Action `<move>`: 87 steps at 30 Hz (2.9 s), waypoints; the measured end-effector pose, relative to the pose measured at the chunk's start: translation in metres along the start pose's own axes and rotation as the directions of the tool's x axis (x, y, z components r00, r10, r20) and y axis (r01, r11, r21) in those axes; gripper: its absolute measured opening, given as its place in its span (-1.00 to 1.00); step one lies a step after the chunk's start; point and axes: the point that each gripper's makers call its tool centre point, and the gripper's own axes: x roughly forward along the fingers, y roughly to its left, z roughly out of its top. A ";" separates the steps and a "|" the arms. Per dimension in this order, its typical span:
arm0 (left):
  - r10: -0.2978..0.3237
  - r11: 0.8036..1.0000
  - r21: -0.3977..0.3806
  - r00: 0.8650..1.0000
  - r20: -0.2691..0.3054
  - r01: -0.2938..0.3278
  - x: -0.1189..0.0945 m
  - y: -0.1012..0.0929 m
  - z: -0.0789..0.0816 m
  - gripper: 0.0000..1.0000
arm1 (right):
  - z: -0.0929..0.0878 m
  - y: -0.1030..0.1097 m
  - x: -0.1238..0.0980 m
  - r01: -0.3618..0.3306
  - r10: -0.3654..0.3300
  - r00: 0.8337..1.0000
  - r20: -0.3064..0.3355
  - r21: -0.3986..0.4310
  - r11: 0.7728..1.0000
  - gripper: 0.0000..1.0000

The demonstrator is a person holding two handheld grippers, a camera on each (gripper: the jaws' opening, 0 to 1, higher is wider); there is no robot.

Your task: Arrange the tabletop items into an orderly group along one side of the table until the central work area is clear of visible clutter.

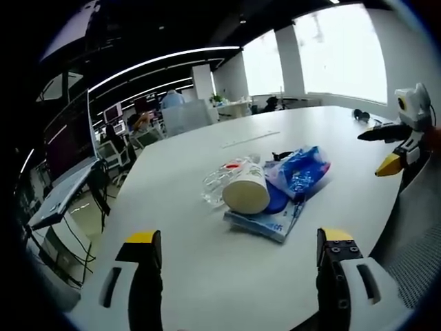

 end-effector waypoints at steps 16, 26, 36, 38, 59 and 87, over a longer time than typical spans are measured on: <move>-0.028 0.999 0.017 0.999 -0.027 0.029 0.000 -0.006 -0.001 0.91 | 0.026 -0.008 0.000 -0.003 0.003 0.998 0.055 -0.003 1.000 0.87; -0.008 1.000 0.023 1.000 -0.014 0.008 -0.002 0.011 0.008 0.87 | 0.040 -0.011 0.011 -0.028 0.030 0.998 0.061 -0.040 0.999 0.86; 0.013 1.000 0.024 1.000 -0.002 -0.013 0.001 0.031 0.021 0.82 | 0.059 -0.015 0.022 -0.042 0.047 0.995 0.083 -0.064 0.997 0.84; 0.013 1.000 0.025 1.000 0.003 -0.013 0.003 0.033 0.025 0.82 | 0.062 -0.015 0.024 -0.047 0.052 0.995 0.085 -0.070 0.996 0.83; -0.027 0.998 0.061 0.999 0.027 0.026 0.025 0.046 0.054 0.68 | 0.085 -0.017 0.049 -0.104 0.108 0.993 0.039 -0.089 0.991 0.60; -0.099 0.987 0.123 0.995 -0.024 0.101 0.070 0.040 0.065 0.18 | 0.085 -0.023 0.084 -0.132 0.133 0.991 -0.003 -0.141 0.981 0.32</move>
